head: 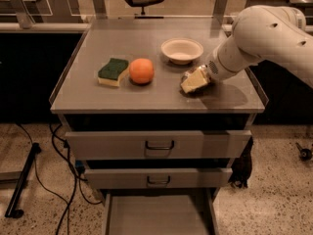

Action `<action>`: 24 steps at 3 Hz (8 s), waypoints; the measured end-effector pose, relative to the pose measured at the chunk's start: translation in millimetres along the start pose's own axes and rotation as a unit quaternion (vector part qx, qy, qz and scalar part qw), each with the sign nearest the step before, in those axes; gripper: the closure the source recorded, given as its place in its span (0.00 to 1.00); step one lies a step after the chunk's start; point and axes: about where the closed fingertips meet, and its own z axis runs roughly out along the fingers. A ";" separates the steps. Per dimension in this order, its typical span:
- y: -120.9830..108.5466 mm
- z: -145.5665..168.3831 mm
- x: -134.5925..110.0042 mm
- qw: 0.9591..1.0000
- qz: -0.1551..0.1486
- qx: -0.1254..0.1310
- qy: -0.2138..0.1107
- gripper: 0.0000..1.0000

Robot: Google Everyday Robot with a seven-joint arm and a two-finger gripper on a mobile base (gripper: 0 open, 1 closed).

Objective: Place orange can into bottom drawer

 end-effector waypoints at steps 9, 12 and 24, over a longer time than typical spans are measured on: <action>50.5 -184.3 110.0 0.943 -0.253 -0.211 -0.044 1.00; 65.7 -136.2 166.7 0.930 -0.280 -0.236 -0.033 1.00; 168.9 268.2 455.0 0.897 -0.279 -0.320 -0.126 1.00</action>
Offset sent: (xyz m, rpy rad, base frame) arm -0.0134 -0.0065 0.0120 -0.0018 -0.0223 0.0507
